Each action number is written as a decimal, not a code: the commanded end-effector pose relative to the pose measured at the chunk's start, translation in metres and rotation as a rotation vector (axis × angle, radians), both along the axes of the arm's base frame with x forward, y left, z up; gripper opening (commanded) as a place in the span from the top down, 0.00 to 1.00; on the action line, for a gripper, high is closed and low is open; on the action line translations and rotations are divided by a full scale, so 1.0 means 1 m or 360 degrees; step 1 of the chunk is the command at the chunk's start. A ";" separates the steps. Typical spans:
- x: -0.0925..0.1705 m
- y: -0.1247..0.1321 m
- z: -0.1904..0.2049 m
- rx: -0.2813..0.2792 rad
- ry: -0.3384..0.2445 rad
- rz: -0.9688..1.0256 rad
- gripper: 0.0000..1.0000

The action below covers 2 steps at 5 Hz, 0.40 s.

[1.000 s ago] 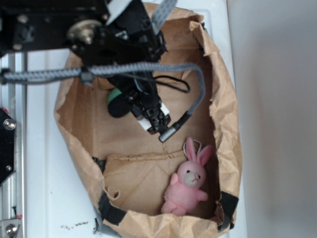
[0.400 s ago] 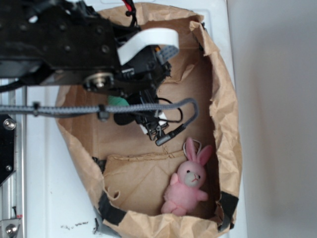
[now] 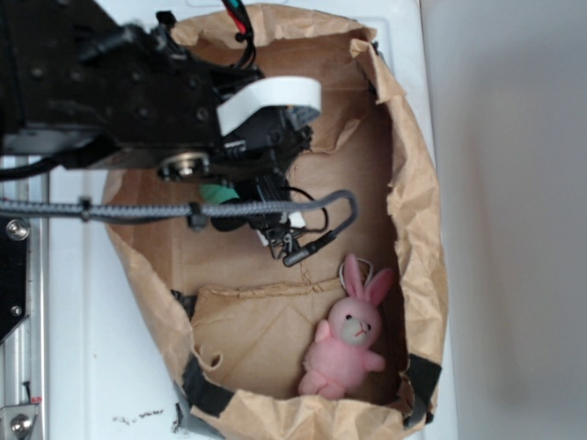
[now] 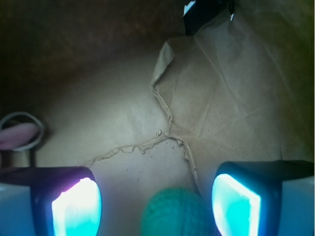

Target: Grab the green ball.

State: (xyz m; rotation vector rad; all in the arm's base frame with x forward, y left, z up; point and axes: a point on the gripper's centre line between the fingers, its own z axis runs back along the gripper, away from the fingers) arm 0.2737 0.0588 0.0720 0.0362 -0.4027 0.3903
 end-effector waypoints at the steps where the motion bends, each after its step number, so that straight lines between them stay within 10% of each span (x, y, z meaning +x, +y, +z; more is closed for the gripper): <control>1: -0.010 0.024 0.007 0.0048 -0.0056 -0.0072 0.00; 2: -0.014 0.033 0.004 0.0064 -0.0043 -0.0070 0.00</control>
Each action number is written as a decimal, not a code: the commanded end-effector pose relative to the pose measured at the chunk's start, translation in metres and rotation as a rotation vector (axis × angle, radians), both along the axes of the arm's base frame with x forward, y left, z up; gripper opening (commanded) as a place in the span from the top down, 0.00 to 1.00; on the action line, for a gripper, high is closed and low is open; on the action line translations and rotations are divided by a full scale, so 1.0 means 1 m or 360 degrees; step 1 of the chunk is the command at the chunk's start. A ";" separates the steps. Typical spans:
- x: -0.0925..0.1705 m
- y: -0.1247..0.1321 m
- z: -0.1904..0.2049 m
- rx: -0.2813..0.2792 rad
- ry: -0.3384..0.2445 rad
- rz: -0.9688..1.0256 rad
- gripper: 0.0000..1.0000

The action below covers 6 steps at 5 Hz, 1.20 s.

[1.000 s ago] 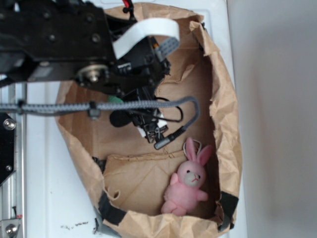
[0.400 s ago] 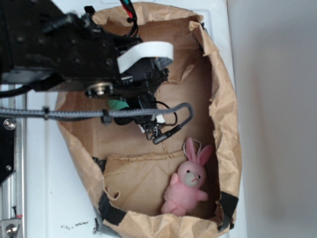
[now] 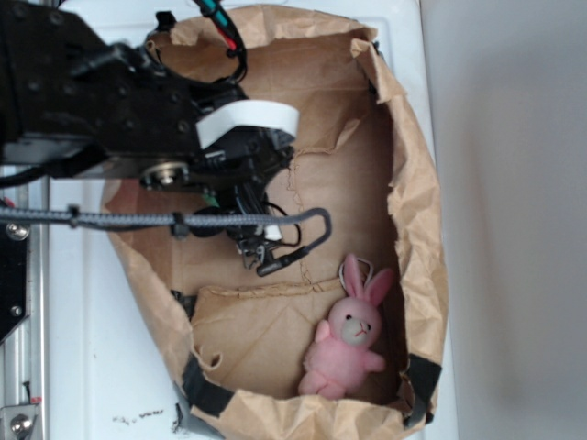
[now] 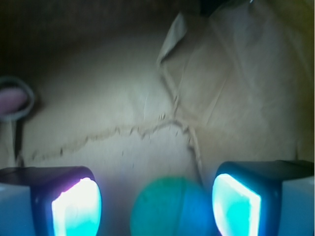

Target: Grab the green ball.

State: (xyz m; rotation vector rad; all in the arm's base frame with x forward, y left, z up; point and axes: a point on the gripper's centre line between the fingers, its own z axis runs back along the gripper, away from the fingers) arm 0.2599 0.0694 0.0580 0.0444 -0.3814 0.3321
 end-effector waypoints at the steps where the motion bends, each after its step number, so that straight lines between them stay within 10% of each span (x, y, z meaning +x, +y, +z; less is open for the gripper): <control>1: -0.001 0.024 0.015 0.0051 -0.0078 0.0010 0.00; 6: -0.028 0.017 -0.013 0.0091 0.0069 -0.0014 0.00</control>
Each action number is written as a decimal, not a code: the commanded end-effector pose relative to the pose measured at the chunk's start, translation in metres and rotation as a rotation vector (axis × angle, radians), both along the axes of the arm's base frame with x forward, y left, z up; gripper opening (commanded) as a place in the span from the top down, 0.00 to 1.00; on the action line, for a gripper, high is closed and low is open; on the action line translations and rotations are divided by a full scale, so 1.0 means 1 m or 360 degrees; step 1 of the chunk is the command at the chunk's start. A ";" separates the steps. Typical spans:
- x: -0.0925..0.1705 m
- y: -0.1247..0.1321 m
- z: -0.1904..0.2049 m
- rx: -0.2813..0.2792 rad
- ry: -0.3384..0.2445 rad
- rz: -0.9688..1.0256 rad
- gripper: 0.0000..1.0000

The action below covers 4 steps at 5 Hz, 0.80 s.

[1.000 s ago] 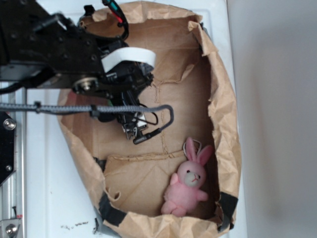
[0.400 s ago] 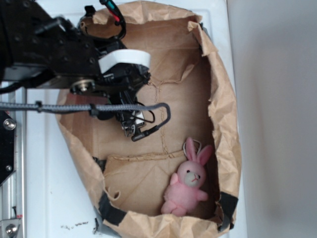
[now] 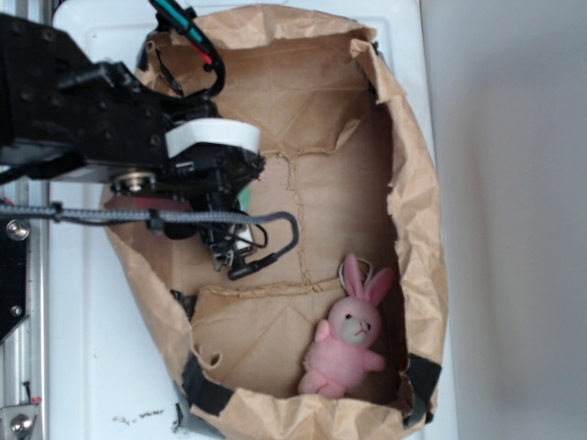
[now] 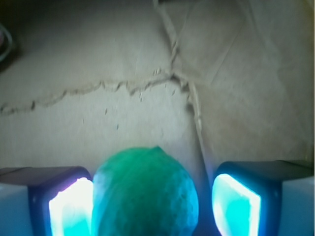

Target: Grab the green ball.

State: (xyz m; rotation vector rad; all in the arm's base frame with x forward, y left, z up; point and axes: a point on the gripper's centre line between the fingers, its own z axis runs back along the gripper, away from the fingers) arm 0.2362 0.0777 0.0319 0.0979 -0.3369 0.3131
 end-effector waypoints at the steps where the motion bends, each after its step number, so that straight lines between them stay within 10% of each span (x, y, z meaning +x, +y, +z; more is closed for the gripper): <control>1: -0.004 0.010 0.012 0.0019 -0.0007 0.0015 0.00; 2: -0.001 0.013 0.012 -0.0022 -0.0027 0.0106 1.00; 4: 0.003 0.015 0.015 -0.0037 -0.0051 0.0142 1.00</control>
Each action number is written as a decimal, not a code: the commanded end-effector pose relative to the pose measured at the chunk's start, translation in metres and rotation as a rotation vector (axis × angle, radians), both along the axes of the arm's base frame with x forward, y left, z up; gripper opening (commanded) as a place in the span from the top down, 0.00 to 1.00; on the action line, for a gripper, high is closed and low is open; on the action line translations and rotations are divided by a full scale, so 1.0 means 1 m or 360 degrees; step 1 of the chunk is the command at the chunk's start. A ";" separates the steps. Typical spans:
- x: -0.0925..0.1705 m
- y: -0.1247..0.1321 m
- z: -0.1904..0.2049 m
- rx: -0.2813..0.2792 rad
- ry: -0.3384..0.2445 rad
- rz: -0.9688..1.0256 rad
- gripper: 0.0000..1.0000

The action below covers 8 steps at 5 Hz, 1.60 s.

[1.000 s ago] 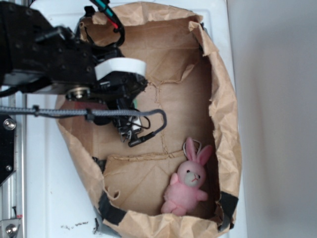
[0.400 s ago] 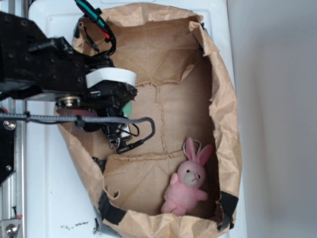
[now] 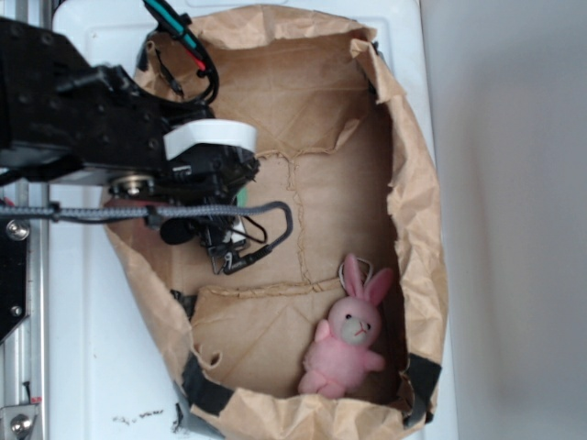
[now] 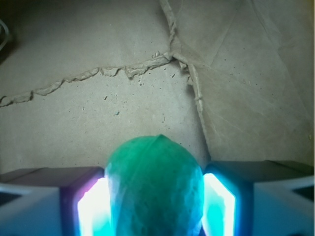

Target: Grab the green ball.

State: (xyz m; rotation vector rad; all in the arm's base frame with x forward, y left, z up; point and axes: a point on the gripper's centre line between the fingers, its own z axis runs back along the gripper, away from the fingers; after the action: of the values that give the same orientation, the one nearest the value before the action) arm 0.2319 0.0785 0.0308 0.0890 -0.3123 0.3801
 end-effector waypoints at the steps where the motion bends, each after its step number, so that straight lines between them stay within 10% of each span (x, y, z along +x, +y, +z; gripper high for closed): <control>1: 0.009 0.015 0.020 -0.0009 -0.0087 0.0064 1.00; 8: 0.020 -0.022 0.155 -0.0297 0.0026 -0.0315 1.00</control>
State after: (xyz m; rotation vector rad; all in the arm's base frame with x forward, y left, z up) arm 0.2456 0.0499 0.1556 -0.1289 -0.1720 0.2420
